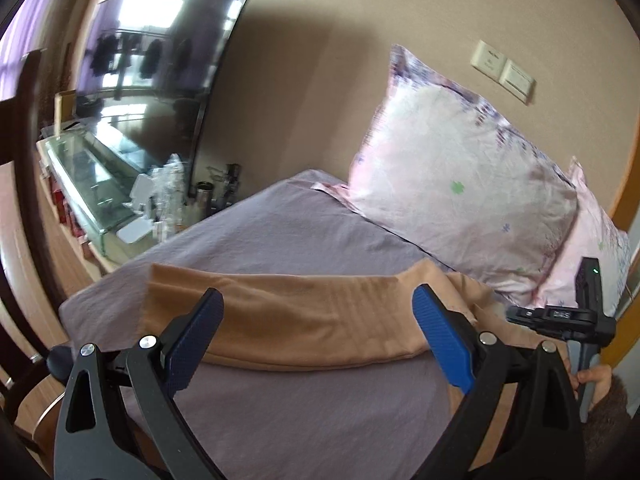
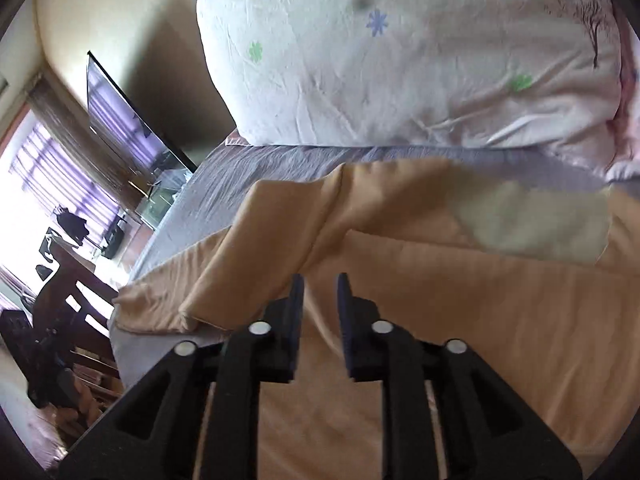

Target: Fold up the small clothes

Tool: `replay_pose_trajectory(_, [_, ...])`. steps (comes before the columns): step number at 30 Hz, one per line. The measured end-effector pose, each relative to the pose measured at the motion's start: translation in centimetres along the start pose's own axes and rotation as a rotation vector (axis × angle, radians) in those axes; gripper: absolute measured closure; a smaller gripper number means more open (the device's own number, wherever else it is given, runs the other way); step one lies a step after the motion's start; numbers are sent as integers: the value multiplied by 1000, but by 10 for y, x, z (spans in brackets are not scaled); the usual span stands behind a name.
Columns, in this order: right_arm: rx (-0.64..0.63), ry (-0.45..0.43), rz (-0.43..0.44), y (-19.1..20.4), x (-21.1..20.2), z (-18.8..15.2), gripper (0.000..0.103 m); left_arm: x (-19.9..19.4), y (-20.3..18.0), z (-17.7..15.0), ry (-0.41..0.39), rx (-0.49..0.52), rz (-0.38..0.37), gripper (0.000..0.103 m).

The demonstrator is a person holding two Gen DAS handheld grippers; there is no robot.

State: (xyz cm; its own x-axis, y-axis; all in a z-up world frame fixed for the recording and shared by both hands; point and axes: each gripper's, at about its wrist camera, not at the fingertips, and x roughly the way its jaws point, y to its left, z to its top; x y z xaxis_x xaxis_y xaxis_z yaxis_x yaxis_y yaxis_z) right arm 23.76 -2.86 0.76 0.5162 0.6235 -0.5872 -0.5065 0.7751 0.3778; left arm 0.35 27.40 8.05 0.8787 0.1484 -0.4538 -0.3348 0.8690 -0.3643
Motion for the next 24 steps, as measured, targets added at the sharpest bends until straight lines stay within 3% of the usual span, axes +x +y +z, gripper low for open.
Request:
replay_pose_trajectory(2, [-75, -71, 70, 31, -15, -1, 35, -9, 18, 1, -26, -32, 36, 7])
replay_pose_trajectory(5, [-333, -8, 130, 113, -4, -20, 33, -20, 39, 1, -49, -76, 76, 7])
replay_pose_trajectory(8, [-643, 79, 150, 201, 35, -58, 33, -35, 54, -3, -70, -110, 94, 7])
replay_pose_trajectory(10, [-767, 152, 196, 248, 70, -82, 38, -45, 59, -5, -79, -121, 102, 7])
replay_pose_trajectory(12, [-826, 217, 238, 283, 103, -99, 51, -61, 68, -8, -102, -137, 121, 7])
replay_pose_trajectory(13, [-849, 236, 238, 297, 116, -105, 52, -70, 73, -9, -119, -147, 131, 7])
replay_pose_trajectory(20, [-894, 309, 181, 324, 168, -117, 53, -103, 99, -16, -158, -160, 197, 7])
replay_pose_trajectory(22, [-872, 260, 151, 318, 173, -114, 68, -102, 102, -16, -152, -165, 196, 7])
replay_pose_trajectory(23, [-848, 247, 132, 312, 172, -109, 90, -101, 102, -16, -149, -167, 193, 7])
replay_pose_trajectory(24, [-801, 259, 140, 307, 173, -101, 97, -99, 101, -16, -146, -168, 188, 7])
